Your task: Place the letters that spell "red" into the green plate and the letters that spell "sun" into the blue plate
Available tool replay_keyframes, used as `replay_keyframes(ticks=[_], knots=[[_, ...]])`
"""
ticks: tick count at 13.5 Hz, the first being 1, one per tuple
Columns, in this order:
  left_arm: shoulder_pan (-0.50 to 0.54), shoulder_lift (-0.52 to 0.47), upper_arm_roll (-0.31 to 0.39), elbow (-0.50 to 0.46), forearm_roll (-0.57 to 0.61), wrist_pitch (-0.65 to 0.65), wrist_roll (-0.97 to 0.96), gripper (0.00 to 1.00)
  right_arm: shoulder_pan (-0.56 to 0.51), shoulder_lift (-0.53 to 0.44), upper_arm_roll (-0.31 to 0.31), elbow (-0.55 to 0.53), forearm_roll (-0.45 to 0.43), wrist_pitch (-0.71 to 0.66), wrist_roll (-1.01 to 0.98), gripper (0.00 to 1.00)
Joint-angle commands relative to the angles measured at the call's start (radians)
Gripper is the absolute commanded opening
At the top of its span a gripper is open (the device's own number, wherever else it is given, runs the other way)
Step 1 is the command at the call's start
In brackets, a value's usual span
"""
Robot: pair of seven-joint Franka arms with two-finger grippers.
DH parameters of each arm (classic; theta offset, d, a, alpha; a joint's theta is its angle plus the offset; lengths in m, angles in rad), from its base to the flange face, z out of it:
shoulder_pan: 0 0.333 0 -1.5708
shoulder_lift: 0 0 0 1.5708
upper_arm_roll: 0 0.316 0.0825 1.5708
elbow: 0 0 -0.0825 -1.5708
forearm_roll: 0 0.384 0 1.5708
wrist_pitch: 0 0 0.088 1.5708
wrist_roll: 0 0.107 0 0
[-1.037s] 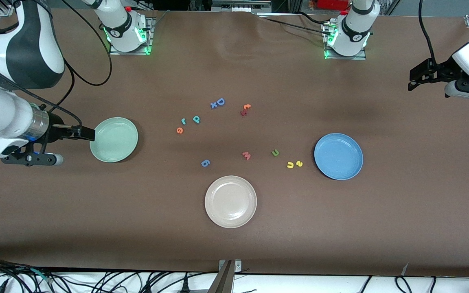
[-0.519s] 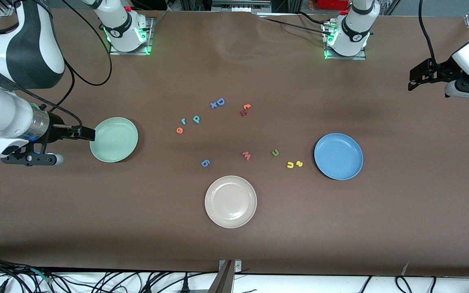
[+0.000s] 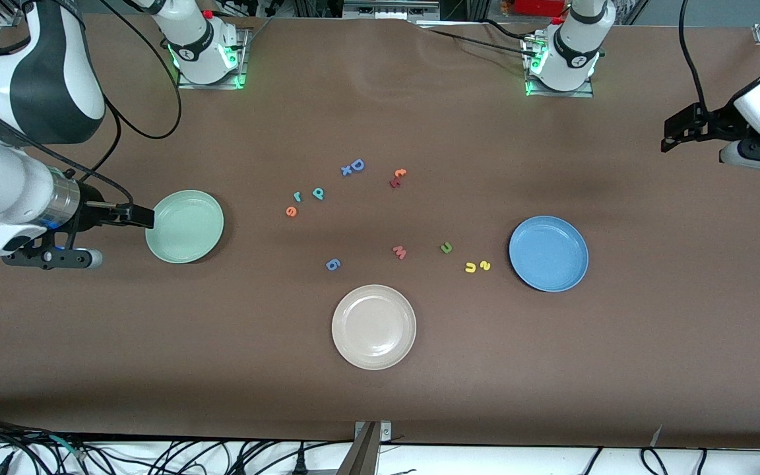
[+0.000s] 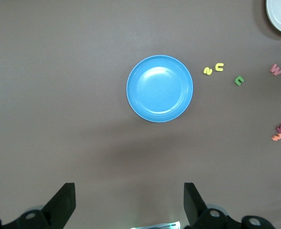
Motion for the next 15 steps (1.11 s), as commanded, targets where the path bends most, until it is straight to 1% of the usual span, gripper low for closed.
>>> replay_keyframes(ticks=[1, 3, 5, 7, 9, 11, 12, 15], knots=[[-0.009, 0.012, -0.016, 0.01, -0.014, -0.029, 0.002, 1.0, -0.005, -0.025, 0.004, -0.027, 0.003, -0.004, 0.009, 1.0], [-0.009, 0.035, -0.046, 0.012, -0.015, -0.056, 0.008, 1.0, -0.005, -0.025, 0.004, -0.027, 0.003, -0.008, 0.011, 1.0], [-0.011, 0.05, -0.063, 0.01, -0.026, -0.056, 0.009, 1.0, -0.005, -0.025, 0.004, -0.027, 0.003, -0.016, 0.011, 1.0], [-0.011, 0.087, -0.097, 0.011, -0.026, -0.027, 0.009, 1.0, -0.005, -0.025, 0.004, -0.027, 0.003, -0.017, 0.011, 1.0], [-0.045, 0.142, -0.118, 0.007, -0.031, 0.069, 0.009, 1.0, -0.005, -0.025, 0.004, -0.027, 0.003, -0.019, 0.009, 1.0], [-0.106, 0.198, -0.12, 0.002, -0.023, 0.131, 0.002, 1.0, -0.004, -0.025, 0.004, -0.025, 0.003, -0.025, 0.008, 1.0], [-0.12, 0.225, -0.12, -0.007, -0.021, 0.178, 0.0, 1.0, -0.002, -0.025, 0.004, -0.025, 0.003, -0.025, 0.008, 1.0], [-0.176, 0.347, -0.126, -0.008, -0.018, 0.347, -0.003, 1.0, 0.002, -0.025, 0.004, -0.027, 0.001, -0.025, 0.009, 1.0]])
